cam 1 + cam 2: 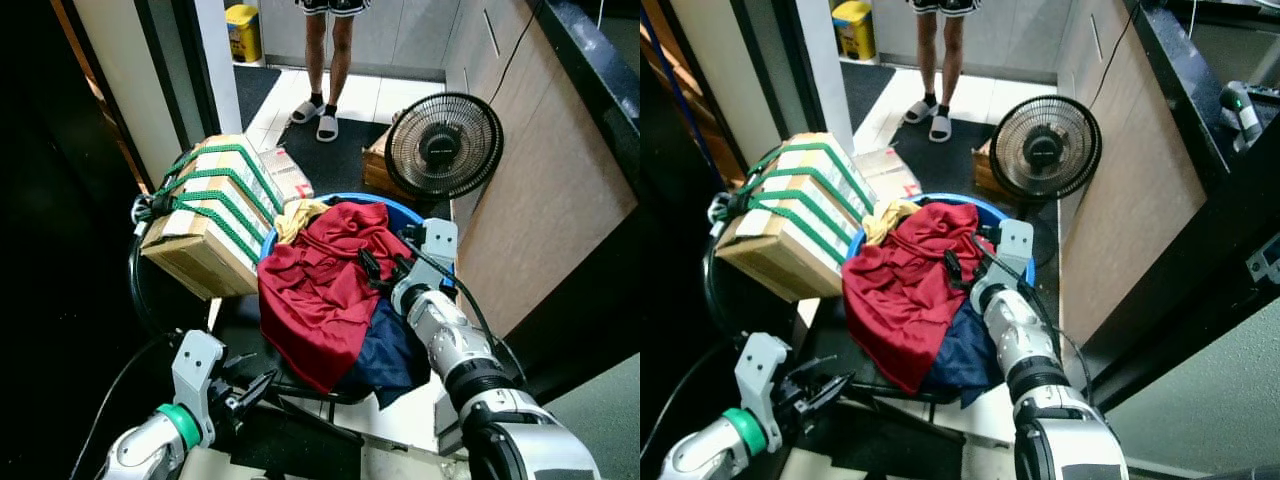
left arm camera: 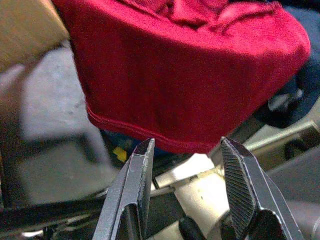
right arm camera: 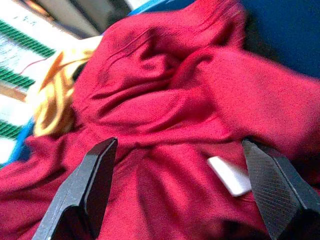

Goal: Clothes washing

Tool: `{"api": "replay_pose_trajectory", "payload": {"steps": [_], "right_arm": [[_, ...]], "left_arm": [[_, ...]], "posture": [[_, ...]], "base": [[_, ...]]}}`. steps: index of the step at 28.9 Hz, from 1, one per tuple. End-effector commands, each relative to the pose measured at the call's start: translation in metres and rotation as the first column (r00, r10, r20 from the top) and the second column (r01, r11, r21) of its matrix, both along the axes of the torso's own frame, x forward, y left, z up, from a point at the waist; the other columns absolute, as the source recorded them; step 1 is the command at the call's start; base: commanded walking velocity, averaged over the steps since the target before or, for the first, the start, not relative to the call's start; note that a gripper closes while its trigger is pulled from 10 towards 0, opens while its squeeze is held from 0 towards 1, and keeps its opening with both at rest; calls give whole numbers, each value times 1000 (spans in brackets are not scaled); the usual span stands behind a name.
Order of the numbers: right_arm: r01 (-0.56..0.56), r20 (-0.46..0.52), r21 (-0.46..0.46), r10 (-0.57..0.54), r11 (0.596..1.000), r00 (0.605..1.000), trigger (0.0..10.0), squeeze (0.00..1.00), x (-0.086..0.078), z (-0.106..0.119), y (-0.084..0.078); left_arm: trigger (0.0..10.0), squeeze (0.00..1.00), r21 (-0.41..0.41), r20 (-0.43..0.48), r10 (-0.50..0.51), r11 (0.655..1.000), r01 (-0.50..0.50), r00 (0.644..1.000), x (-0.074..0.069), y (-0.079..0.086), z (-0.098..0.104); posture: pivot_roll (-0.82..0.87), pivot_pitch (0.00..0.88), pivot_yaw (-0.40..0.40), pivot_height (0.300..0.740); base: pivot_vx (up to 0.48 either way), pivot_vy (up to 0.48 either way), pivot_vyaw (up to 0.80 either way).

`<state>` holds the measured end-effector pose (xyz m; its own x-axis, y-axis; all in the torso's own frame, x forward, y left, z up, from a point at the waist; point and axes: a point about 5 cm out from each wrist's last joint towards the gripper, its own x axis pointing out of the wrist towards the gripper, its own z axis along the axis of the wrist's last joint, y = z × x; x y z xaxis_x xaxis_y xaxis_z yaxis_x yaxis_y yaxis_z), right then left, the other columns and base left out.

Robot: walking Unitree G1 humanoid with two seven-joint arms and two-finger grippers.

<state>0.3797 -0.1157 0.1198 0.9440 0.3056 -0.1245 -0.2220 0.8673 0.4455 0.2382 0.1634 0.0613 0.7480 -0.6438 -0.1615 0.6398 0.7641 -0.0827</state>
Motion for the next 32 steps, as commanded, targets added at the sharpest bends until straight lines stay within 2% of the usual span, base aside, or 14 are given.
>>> {"api": "replay_pose_trajectory", "payload": {"steps": [1,3,8,10,12,15,16,17,18,20,21,22,23,32], "right_arm": [[-65,-20,6,66,998,998,10000,0,-3,-4,10],[-149,-69,-21,148,989,987,10000,0,-11,-16,25],[-174,-95,-23,172,984,981,10000,0,-15,-22,31],[-230,-128,-31,225,973,966,10000,0,-24,-34,44],[-230,-128,-31,225,973,966,10000,0,-24,-34,44],[-277,-144,-31,270,960,952,10000,0,-33,-42,54],[-291,-142,-22,285,956,948,9333,0,-35,-43,57],[-291,-142,-22,285,956,948,9333,0,-35,-43,57],[-300,-139,-8,296,954,945,4039,0,-37,-43,60],[-300,-139,-8,296,954,945,4039,0,-37,-43,60],[-306,-134,1,304,952,943,1922,0,-37,-43,61],[-306,-134,1,304,952,943,1922,0,-37,-43,61],[-317,-127,9,315,949,941,0,0,-38,-43,62],[-344,-111,14,343,939,933,0,0,-40,-41,67]], "left_arm": [[10000,0,11,-36,-26,1000,26,999,-6,-1,-5],[10000,0,14,-52,-43,999,44,998,-9,-1,-4],[10000,0,14,-58,-50,999,50,997,-11,-1,-4],[10000,0,20,-68,-62,998,63,996,-14,1,-4],[10000,0,20,-68,-62,998,63,996,-14,1,-4],[10000,0,22,-72,-65,998,66,995,-15,3,-4],[10000,0,23,-72,-64,998,66,995,-15,3,-3],[10000,0,23,-72,-64,998,66,995,-15,3,-3],[10000,0,24,-73,-64,998,66,995,-15,4,-3],[10000,0,24,-73,-64,998,66,995,-15,4,-3],[10000,0,25,-74,-64,998,66,995,-15,5,-3],[10000,0,25,-74,-64,998,66,995,-15,5,-3],[10000,0,26,-75,-65,997,67,995,-15,5,-2],[10000,0,25,-79,-68,997,70,995,-16,5,0]], "posture": [[67,151,79,740],[74,162,79,740],[76,165,80,740],[83,165,82,740],[83,165,82,740],[88,161,83,740],[89,159,84,740],[89,159,84,740],[89,159,84,740],[89,159,84,740],[90,158,85,740],[90,158,85,740],[91,156,84,740],[93,153,84,740]], "base": [[0,0,0],[0,0,0],[0,0,0],[0,0,0],[0,0,0],[0,0,0],[0,0,0],[0,0,0],[0,0,0],[0,0,0],[0,0,0],[0,0,0],[0,0,0],[0,0,0]]}}
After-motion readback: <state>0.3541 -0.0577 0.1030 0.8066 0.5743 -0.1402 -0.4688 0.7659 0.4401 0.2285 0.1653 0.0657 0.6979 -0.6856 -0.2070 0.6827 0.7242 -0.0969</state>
